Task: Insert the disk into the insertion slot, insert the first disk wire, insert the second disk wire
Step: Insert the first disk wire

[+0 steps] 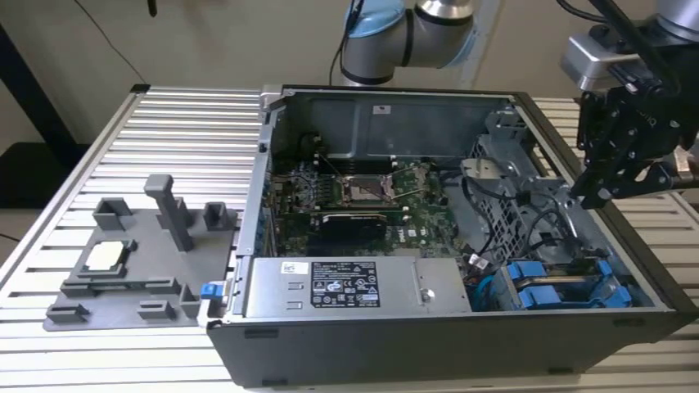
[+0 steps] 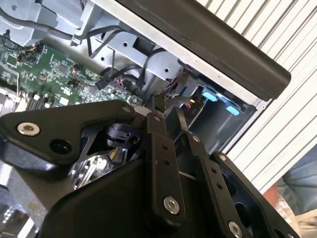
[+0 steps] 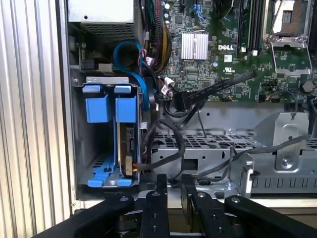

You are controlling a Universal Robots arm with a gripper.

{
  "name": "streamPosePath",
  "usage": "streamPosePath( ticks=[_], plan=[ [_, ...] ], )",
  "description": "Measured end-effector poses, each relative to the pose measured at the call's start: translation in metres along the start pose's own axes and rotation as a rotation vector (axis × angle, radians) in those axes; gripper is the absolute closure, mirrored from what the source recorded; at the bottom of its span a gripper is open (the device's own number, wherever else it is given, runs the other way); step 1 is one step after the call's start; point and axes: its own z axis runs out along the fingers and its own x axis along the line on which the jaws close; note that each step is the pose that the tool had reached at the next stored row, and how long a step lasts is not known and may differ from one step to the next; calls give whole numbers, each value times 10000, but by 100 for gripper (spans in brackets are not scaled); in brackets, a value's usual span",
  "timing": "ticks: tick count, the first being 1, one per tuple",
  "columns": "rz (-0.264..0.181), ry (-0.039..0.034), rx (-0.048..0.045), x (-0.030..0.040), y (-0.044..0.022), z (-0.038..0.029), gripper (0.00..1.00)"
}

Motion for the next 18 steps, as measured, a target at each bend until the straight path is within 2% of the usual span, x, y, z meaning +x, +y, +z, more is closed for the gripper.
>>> streamPosePath(
  ticks=[2, 10, 18],
  plan=[
    [-1, 1, 2, 0, 47, -5, 73],
    [-3, 1, 54, -1, 305, -30, 73],
    [-6, 1, 140, -4, 458, -83, 73]
  ],
)
